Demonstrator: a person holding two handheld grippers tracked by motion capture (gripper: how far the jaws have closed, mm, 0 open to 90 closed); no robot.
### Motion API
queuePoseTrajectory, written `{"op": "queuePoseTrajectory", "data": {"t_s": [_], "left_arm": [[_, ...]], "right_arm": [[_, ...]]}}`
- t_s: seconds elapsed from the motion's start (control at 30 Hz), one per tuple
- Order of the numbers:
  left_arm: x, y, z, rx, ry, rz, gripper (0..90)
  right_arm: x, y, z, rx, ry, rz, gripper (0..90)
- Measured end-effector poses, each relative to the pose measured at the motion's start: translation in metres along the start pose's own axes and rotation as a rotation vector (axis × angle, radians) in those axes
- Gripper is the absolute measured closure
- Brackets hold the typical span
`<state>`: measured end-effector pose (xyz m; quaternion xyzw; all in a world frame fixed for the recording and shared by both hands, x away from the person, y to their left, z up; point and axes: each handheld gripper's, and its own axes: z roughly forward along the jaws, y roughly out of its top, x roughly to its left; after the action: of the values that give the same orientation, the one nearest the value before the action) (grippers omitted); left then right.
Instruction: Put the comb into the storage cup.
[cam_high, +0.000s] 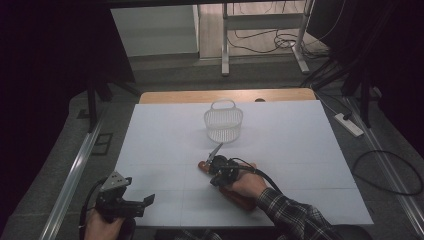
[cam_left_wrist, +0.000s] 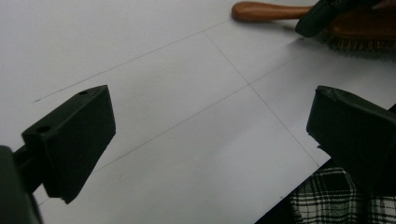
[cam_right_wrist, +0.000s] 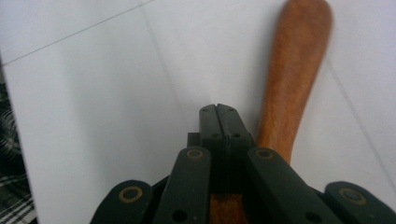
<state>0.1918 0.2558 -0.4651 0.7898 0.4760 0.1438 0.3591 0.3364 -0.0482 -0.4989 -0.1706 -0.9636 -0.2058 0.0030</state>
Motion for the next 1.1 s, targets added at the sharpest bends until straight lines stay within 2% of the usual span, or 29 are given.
{"op": "queuePoseTrajectory", "data": {"t_s": [0.4, 0.67, 0.8, 1.1], "left_arm": [[-0.001, 0.0, 0.0, 0.005, 0.003, 0.005, 2.5], [-0.001, 0.0, 0.0, 0.006, 0.003, 0.006, 2.7], [-0.001, 0.0, 0.0, 0.006, 0.003, 0.006, 2.7], [-0.001, 0.001, 0.001, 0.007, 0.002, 0.005, 2.8]], "right_arm": [[-0.028, -0.009, -0.009, -0.015, -0.069, 0.074, 89.5], [-0.044, -0.022, -0.011, 0.027, -0.147, 0.107, 89.5], [-0.054, -0.036, -0.016, 0.038, -0.155, 0.143, 89.5], [-0.059, -0.057, -0.028, 0.048, -0.157, 0.174, 89.5]]}}
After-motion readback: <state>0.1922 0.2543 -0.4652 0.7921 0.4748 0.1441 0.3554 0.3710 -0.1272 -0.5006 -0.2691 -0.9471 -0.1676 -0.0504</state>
